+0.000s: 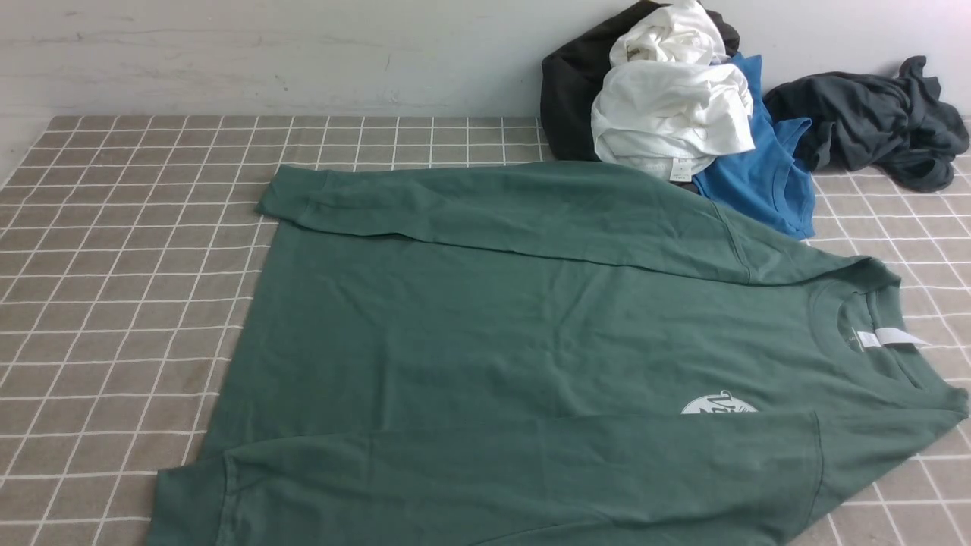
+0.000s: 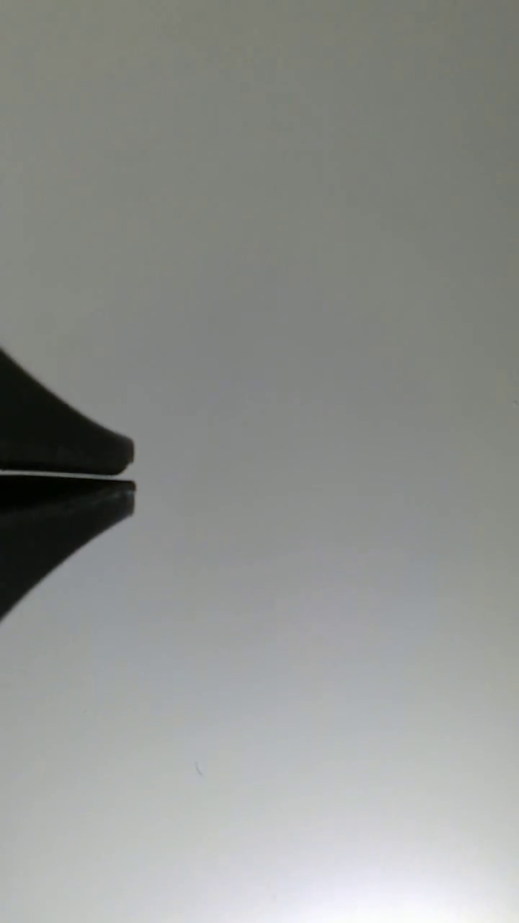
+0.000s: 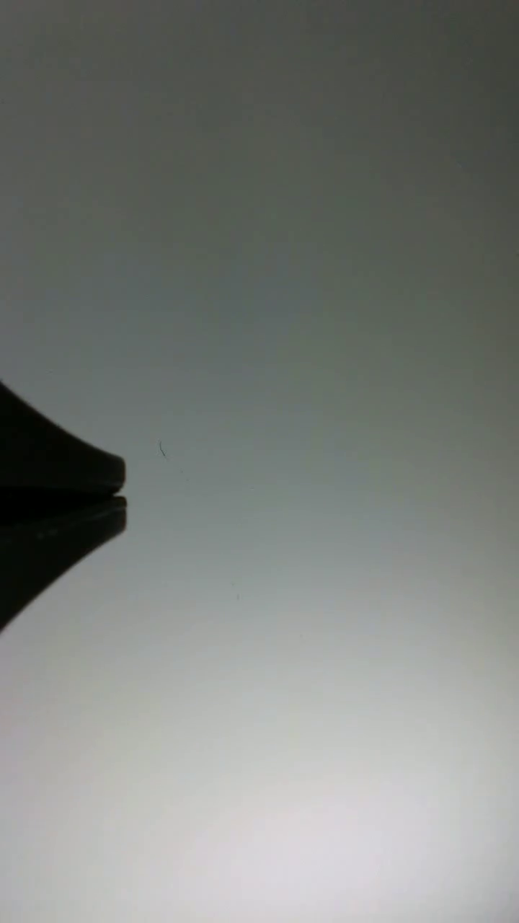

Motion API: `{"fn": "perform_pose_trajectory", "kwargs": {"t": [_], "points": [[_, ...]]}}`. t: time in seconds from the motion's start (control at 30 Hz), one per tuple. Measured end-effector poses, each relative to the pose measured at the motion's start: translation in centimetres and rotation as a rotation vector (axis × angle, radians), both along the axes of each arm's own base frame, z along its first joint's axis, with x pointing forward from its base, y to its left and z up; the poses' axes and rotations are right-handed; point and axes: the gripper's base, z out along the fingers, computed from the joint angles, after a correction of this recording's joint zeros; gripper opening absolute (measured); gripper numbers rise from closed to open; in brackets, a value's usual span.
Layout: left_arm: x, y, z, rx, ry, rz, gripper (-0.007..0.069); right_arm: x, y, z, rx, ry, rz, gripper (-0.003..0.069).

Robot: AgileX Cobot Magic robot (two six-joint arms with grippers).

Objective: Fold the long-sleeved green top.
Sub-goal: Use the left arm to clamp the cuff closest to it

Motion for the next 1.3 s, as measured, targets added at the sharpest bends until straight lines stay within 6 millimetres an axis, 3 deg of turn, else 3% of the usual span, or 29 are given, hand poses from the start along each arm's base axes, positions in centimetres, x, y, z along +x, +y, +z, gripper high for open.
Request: {"fn": "perform_pose_trajectory", "kwargs": {"t": [0.03,0.13,0.23,0.33,0.47,0.6,0.67,0.7,0.8,1.0,1.17,1.3], "points": [[0.4,0.0,2.1,0.033,0.032,0.020,-0.0007,0.3,0.0,1.5,-0.036,0.036,-0.019,-0.0013],[3.1,-0.1,4.8,0.077,0.196,0.041,-0.0007,2.0,0.1,4.2,-0.124,0.157,-0.064,-0.0013],[6.7,-0.3,4.7,0.083,0.400,0.036,-0.0007,4.2,0.1,5.0,-0.183,0.319,-0.094,-0.0013],[11.6,-0.7,0.9,0.028,0.820,-0.003,-0.0007,8.1,-0.1,3.3,-0.198,0.679,-0.104,-0.0013],[15.1,-1.4,-5.0,0.008,1.302,-0.048,-0.0006,11.2,0.4,-0.6,-0.147,1.076,-0.041,-0.0013],[17.1,-1.8,-8.7,-0.010,1.558,-0.068,0.0022,13.0,1.7,-3.1,-0.122,1.265,0.047,-0.0012],[18.7,-2.0,-11.7,-0.019,1.713,-0.067,0.0084,14.4,3.1,-4.8,-0.165,1.347,0.116,-0.0013],[18.7,-1.9,-11.7,-0.020,1.713,-0.066,0.0084,14.5,3.3,-4.8,-0.180,1.349,0.125,-0.0012],[20.0,-1.7,-14.7,-0.067,1.841,-0.055,0.0160,15.7,5.3,-6.6,-0.301,1.386,0.207,-0.0011],[21.0,-0.8,-16.6,-0.151,1.890,-0.028,0.0185,15.8,7.8,-7.9,-0.422,1.410,0.304,-0.0011],[22.2,0.1,-17.4,-0.205,1.818,0.020,0.0200,15.7,8.5,-7.7,-0.441,1.387,0.328,-0.0010],[22.9,0.3,-18.6,-0.223,1.821,0.038,0.0316,15.8,8.5,-7.7,-0.440,1.382,0.328,-0.0010]]}}
